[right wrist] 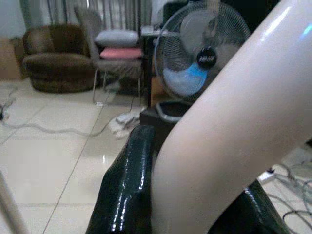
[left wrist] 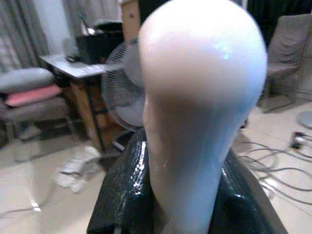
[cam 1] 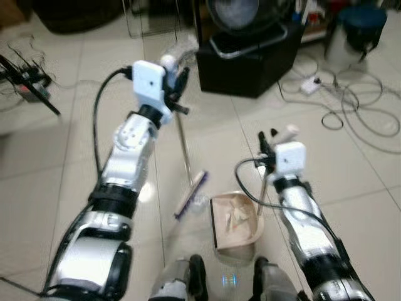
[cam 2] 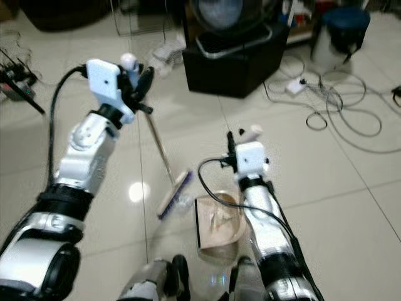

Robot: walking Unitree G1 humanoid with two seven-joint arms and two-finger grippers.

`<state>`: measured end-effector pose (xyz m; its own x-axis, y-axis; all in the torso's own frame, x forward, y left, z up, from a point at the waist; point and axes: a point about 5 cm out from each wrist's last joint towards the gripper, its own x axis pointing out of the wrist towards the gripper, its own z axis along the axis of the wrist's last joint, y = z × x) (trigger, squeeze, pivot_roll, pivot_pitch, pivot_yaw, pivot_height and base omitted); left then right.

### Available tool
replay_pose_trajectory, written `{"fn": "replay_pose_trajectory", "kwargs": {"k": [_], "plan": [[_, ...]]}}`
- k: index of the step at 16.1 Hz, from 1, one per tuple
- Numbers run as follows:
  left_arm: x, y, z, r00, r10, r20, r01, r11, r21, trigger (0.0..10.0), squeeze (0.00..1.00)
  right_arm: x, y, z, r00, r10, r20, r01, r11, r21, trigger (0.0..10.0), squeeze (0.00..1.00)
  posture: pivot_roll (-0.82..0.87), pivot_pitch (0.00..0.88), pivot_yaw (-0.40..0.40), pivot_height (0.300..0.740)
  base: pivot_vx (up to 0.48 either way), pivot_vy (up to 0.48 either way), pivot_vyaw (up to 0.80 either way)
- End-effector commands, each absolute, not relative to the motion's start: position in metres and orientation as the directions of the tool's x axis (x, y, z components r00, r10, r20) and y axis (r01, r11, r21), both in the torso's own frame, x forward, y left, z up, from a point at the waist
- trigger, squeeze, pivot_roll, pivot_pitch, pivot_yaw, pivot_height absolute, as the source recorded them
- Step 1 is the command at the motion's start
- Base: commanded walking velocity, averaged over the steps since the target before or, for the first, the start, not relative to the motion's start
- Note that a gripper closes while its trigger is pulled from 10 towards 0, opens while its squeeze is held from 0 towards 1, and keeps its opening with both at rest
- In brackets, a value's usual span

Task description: Sweep floor

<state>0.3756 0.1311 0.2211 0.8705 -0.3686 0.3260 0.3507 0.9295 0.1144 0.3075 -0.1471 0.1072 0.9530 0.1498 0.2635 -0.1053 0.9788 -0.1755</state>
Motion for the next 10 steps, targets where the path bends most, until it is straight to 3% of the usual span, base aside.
{"fn": "replay_pose_trajectory", "kwargs": {"k": [1,5,10], "plan": [[0.375,0.150,0.224,0.888,-0.325,0.327,0.283,0.944,0.169,10.0,0.00,0.305,-0.149,0.119,0.935,0.142,0.325,-0.097,0.984,-0.151,10.0,0.00,-0.07,0.040,0.165,0.740,0.000,0.000,0.00],[0.366,0.184,0.207,0.940,-0.221,0.260,0.163,0.960,0.227,10.0,0.00,0.290,-0.164,0.139,0.924,0.097,0.370,-0.073,0.994,-0.079,10.0,0.00,-0.09,0.002,0.163,0.740,0.000,0.000,0.00],[0.326,0.180,0.166,0.957,-0.222,0.186,0.177,0.957,0.231,10.0,0.00,0.290,-0.159,0.180,0.941,0.061,0.333,-0.080,0.996,0.045,10.0,0.00,-0.12,0.000,0.129,0.740,0.000,0.000,0.00]]}}
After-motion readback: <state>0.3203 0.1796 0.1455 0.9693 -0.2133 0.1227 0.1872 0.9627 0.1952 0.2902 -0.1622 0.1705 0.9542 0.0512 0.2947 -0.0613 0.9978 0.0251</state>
